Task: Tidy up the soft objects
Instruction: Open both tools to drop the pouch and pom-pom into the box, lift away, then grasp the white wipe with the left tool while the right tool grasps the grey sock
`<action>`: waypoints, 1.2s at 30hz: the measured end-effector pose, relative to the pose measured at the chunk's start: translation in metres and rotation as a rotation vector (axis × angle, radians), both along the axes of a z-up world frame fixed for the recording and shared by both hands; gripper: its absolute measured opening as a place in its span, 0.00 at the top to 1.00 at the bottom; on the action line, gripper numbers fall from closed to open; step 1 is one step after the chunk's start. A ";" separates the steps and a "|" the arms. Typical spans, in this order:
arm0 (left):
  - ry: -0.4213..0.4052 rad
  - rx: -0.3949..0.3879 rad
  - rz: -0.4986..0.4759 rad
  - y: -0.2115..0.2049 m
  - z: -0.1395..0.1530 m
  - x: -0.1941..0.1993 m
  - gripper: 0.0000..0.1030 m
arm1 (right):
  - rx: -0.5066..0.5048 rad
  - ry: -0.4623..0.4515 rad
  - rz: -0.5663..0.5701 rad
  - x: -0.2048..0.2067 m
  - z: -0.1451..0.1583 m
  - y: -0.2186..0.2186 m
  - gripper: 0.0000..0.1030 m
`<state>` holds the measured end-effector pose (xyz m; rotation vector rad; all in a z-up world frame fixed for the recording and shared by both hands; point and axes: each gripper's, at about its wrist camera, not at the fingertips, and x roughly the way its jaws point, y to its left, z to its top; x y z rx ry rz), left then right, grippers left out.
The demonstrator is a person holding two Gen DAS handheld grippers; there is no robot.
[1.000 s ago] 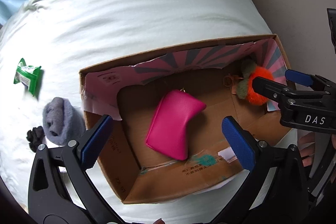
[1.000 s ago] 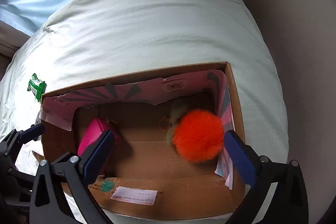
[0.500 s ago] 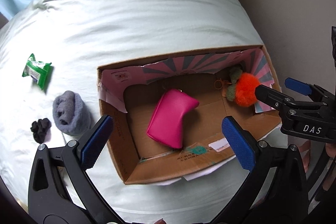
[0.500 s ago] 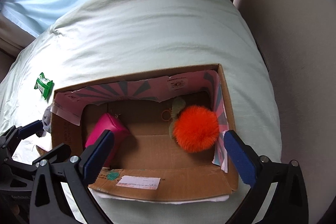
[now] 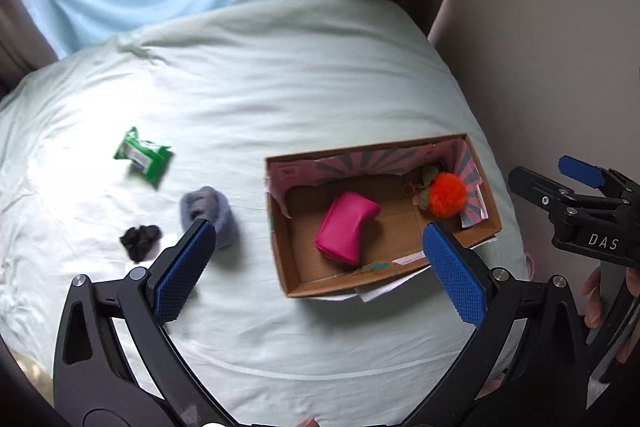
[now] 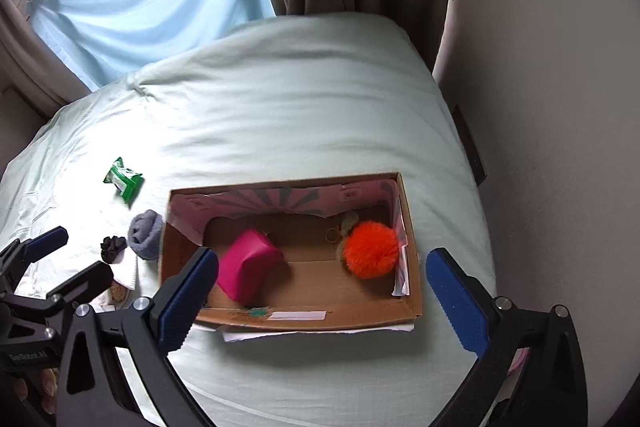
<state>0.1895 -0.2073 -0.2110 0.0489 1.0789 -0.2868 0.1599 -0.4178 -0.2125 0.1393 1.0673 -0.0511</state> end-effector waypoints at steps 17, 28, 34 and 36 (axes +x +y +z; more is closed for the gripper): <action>-0.191 -0.005 0.175 0.173 0.099 -0.082 0.00 | 0.033 -0.189 0.104 -0.066 0.106 0.117 0.00; -0.197 -0.009 0.239 0.301 0.101 -0.124 0.00 | 0.090 -0.188 0.170 -0.086 0.113 0.220 0.00; -0.178 -0.035 0.239 0.353 0.092 -0.123 0.00 | 0.105 -0.170 0.169 -0.088 0.106 0.266 0.00; -0.174 -0.038 0.229 0.365 0.087 -0.120 0.00 | 0.107 -0.164 0.158 -0.087 0.102 0.279 0.00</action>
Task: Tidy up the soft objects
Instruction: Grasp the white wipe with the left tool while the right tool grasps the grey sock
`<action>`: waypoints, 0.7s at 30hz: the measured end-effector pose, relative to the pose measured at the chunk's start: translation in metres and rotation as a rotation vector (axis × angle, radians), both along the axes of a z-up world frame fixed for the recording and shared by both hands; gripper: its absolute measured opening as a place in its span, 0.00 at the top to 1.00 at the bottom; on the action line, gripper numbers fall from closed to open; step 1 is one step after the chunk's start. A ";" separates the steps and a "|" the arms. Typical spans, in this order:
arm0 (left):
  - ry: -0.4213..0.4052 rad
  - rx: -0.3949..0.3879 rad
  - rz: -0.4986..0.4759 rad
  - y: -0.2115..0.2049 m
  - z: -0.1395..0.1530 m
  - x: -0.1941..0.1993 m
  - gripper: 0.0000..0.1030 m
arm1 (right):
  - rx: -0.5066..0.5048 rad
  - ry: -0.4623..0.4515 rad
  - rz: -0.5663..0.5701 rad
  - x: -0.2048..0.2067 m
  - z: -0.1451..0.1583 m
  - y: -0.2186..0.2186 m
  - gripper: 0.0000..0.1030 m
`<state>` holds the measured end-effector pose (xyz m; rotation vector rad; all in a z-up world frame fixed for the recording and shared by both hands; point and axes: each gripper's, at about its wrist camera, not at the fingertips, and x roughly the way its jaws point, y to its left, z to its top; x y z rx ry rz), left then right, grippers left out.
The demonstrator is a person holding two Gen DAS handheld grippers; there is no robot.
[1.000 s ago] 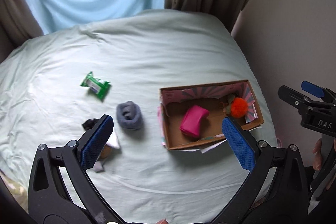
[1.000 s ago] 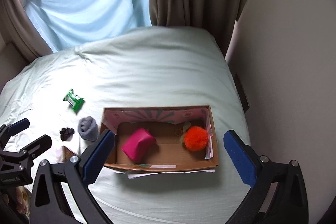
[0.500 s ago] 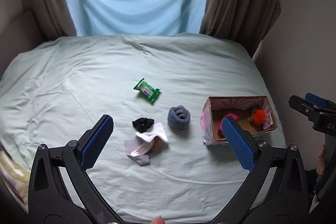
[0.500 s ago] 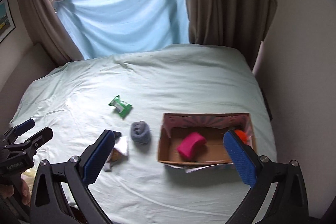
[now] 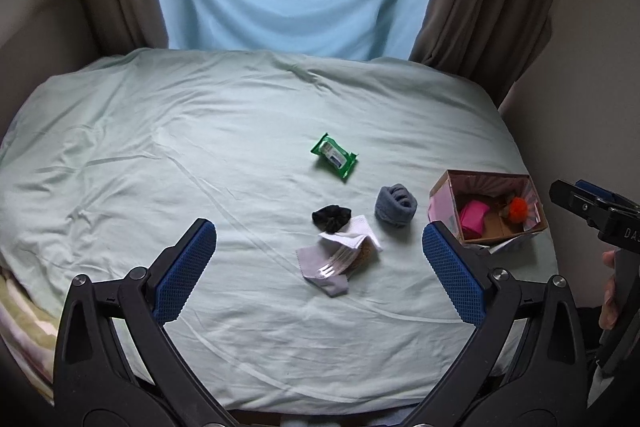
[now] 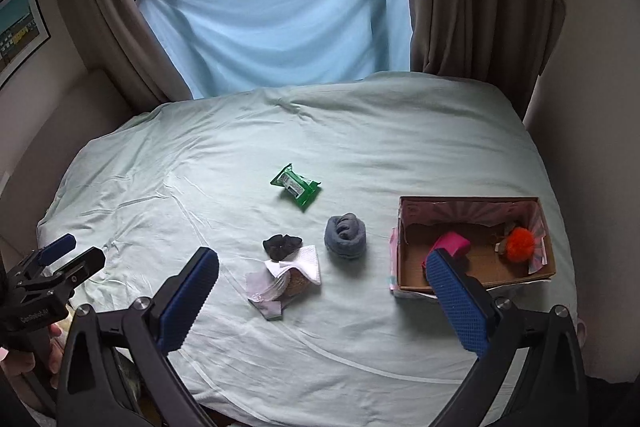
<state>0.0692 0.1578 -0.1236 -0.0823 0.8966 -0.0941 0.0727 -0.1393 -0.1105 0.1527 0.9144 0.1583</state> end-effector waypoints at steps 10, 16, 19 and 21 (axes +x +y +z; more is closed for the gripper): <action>0.094 -0.043 -0.030 0.028 -0.045 0.028 0.00 | -0.002 0.056 -0.027 0.018 -0.033 0.037 0.00; 0.173 -0.091 -0.014 0.017 -0.083 0.045 0.00 | -0.039 0.087 0.018 0.045 -0.058 0.044 0.00; 0.214 -0.109 -0.001 0.005 -0.103 0.054 0.00 | -0.052 0.107 0.052 0.066 -0.075 0.045 0.00; 0.244 -0.117 0.007 -0.005 -0.119 0.063 0.00 | -0.070 0.120 0.083 0.081 -0.089 0.045 0.00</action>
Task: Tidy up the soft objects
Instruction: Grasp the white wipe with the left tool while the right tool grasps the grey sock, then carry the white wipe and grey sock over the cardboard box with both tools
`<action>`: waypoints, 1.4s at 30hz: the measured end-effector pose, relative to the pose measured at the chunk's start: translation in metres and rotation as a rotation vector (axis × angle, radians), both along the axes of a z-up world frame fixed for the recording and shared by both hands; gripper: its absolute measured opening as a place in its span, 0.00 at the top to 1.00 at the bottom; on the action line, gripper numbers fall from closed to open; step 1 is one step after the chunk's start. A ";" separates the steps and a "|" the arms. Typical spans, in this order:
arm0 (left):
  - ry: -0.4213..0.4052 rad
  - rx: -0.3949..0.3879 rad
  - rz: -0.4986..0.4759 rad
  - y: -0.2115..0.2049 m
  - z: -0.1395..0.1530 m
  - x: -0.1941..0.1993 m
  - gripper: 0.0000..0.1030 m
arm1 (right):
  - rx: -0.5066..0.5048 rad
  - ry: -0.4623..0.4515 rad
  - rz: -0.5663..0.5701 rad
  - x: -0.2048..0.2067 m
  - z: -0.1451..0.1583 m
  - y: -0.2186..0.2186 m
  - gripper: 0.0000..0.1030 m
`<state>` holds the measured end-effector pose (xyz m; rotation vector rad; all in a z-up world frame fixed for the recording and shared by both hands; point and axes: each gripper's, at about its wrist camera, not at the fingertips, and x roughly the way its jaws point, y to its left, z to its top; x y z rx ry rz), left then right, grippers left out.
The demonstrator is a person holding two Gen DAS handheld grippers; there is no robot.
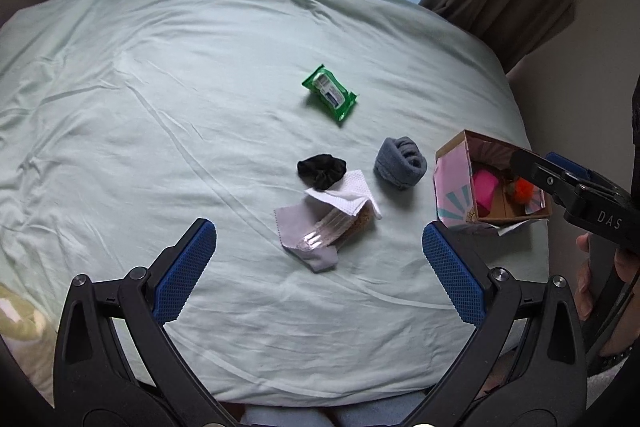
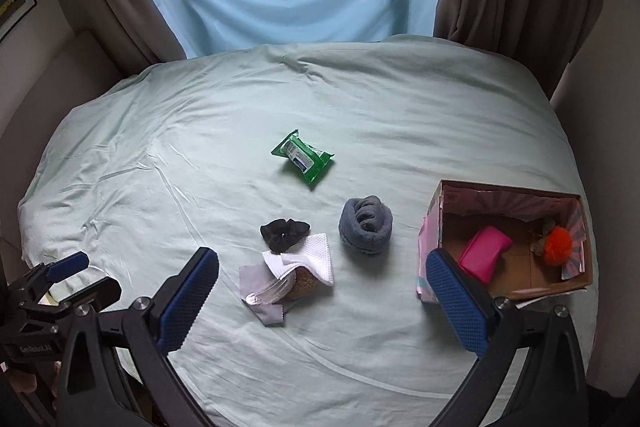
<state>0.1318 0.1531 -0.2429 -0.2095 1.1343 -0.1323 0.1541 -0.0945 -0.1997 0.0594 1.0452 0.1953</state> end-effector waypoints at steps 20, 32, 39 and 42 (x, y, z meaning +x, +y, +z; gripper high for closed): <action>0.384 -0.228 0.302 -0.038 -0.189 0.094 0.01 | -0.132 0.204 0.246 0.127 -0.169 0.009 0.00; 0.557 -0.310 0.347 -0.050 -0.261 0.123 0.22 | -0.233 0.310 0.234 0.158 -0.238 0.011 0.00; 0.598 -0.314 0.316 -0.063 -0.275 0.140 0.62 | -0.222 0.342 0.211 0.164 -0.255 0.003 0.01; 0.610 -0.322 0.309 -0.068 -0.278 0.147 0.75 | -0.199 0.355 0.208 0.170 -0.258 0.000 0.16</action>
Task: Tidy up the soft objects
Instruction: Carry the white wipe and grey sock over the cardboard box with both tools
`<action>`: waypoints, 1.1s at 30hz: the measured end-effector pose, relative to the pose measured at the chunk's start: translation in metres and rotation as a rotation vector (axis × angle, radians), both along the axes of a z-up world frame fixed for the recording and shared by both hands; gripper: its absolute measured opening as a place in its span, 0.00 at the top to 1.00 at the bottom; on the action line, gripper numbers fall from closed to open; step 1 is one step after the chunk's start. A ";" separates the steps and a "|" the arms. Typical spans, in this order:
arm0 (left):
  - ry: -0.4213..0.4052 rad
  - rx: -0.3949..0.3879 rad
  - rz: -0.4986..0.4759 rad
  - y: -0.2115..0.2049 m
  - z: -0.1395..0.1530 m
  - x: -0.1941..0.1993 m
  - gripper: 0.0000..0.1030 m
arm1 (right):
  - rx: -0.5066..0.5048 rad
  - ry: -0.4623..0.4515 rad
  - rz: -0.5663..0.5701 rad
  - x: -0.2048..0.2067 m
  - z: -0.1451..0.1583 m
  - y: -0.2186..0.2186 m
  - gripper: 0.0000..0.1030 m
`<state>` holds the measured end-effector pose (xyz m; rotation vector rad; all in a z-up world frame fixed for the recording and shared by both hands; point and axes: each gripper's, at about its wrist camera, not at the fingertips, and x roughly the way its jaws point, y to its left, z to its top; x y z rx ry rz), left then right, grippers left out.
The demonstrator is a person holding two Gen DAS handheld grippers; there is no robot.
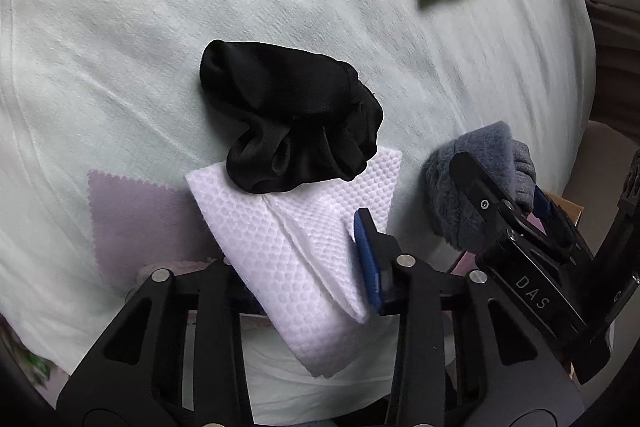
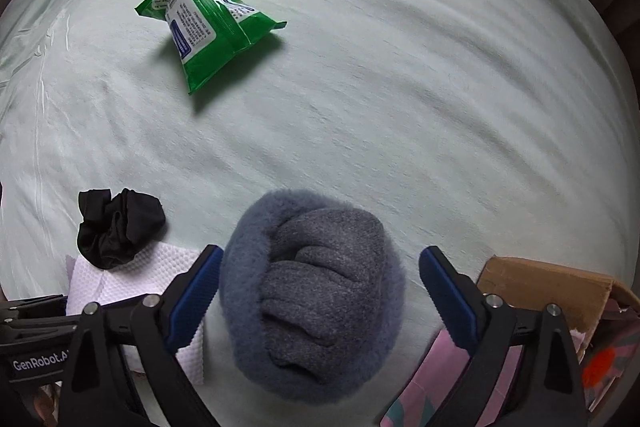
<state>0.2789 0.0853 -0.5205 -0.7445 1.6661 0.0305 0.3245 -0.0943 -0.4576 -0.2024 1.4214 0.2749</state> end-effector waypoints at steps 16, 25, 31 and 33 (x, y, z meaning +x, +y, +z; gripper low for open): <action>-0.078 -0.074 0.060 -0.004 0.026 -0.004 0.95 | 0.071 -0.048 -0.015 -0.008 0.028 -0.006 0.56; -0.169 -0.086 0.051 -0.001 0.074 -0.019 0.95 | 0.087 -0.134 -0.065 -0.031 0.080 -0.026 0.56; -0.272 -0.079 0.025 0.003 0.126 -0.036 0.96 | 0.105 -0.209 -0.098 -0.058 0.125 -0.026 0.56; -0.310 -0.077 0.010 0.001 0.147 -0.041 0.96 | 0.118 -0.236 -0.121 -0.070 0.146 -0.026 0.56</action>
